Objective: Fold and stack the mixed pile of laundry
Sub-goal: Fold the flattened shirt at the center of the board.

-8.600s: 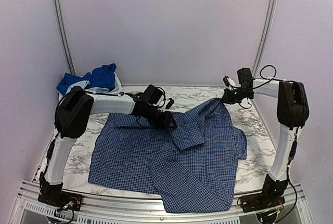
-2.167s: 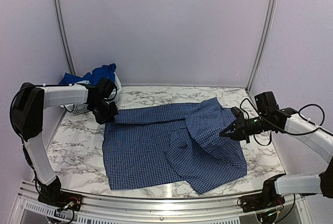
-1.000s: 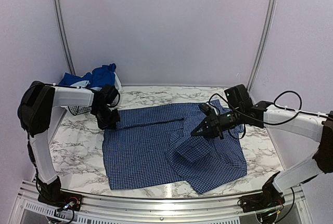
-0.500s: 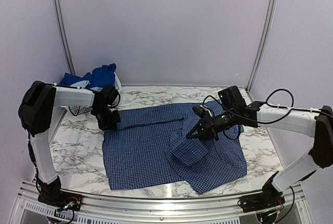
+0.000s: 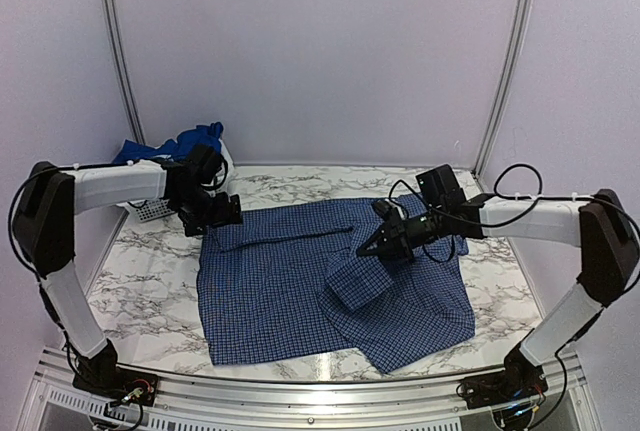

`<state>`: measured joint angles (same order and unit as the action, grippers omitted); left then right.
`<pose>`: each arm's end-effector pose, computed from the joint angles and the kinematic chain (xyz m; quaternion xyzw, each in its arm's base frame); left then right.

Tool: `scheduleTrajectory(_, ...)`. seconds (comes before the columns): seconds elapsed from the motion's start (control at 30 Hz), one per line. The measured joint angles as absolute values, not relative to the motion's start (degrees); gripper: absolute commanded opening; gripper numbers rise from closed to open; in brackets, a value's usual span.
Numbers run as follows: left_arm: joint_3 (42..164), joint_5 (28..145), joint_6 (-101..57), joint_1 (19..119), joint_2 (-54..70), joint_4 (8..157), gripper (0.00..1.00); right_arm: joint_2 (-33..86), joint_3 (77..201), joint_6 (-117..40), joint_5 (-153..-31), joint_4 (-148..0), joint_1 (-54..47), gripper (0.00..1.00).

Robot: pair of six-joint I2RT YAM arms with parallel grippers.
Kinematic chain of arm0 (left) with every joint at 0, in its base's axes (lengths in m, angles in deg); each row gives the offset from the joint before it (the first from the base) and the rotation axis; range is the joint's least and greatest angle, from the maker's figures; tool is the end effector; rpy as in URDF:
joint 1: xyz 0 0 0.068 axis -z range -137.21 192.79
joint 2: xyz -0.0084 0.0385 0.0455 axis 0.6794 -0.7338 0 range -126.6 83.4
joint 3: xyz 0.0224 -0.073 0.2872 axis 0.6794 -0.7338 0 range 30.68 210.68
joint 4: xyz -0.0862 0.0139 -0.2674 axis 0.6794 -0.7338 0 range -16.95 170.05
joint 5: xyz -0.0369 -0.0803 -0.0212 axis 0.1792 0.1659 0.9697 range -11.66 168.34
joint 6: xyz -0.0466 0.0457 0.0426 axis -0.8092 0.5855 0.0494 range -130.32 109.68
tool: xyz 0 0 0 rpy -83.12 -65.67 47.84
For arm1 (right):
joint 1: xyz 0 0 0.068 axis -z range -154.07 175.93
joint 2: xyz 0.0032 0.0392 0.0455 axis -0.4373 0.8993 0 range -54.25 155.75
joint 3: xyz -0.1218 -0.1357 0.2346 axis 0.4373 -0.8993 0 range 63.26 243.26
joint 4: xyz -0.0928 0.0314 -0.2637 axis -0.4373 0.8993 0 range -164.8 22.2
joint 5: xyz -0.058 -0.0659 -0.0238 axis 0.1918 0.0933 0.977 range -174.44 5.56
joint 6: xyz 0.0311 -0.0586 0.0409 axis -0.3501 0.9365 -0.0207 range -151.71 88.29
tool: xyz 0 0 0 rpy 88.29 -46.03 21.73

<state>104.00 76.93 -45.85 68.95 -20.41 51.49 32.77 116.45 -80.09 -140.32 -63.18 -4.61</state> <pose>0.3787 -0.1840 0.1904 -0.0820 0.9602 -0.1266 0.2351 0.2628 0.2191 0.2245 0.0486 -0.8352 -0.5476 0.0171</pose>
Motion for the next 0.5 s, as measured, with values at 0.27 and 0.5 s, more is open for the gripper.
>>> scheduleTrajectory(0.27, 97.95, 76.38, -42.51, 72.35, -7.84, 58.92, 0.99, 51.74, 130.26, -82.36, -139.38, -70.02, -4.15, 0.29)
scheduleTrajectory(0.5, 92.44, 78.42, -39.1, 78.1, -6.59, 66.24, 0.99, 59.79, 138.37, -83.47, -139.05, -73.65, -3.61, 0.7)
